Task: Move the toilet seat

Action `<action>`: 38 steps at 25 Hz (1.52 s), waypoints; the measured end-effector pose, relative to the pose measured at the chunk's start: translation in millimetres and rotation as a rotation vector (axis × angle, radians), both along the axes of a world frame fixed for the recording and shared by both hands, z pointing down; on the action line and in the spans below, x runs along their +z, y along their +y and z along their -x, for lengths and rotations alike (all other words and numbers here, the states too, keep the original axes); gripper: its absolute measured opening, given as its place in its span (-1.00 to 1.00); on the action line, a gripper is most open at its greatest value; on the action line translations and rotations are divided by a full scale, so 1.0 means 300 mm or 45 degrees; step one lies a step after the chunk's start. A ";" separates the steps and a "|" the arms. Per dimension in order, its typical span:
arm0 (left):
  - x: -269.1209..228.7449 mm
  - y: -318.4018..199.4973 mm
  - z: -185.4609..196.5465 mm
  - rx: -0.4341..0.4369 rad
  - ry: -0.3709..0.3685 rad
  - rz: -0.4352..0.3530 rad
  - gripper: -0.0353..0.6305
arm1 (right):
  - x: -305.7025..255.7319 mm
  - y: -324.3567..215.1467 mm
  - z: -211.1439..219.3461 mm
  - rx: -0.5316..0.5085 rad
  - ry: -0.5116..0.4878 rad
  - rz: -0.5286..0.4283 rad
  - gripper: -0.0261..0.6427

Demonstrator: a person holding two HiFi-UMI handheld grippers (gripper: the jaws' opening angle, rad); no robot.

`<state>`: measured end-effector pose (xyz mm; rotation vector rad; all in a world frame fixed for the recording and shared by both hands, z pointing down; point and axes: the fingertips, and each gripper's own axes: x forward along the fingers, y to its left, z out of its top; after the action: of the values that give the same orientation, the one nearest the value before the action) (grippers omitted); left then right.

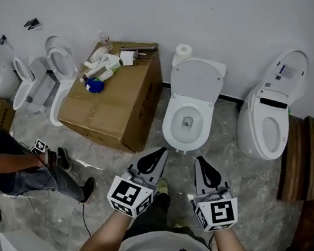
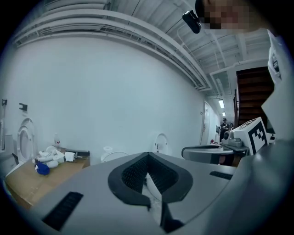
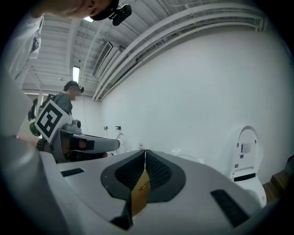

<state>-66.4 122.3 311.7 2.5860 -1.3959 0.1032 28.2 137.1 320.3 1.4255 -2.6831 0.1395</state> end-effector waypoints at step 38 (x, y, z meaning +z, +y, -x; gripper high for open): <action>1.668 -0.739 0.088 -0.019 -0.050 0.457 -0.87 | 2.032 -0.647 0.243 -0.283 0.779 0.393 -0.57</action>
<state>-92.7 -99.4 812.0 2.2881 -1.2730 0.3681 -44.5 -56.8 929.8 0.8867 -2.1736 0.0775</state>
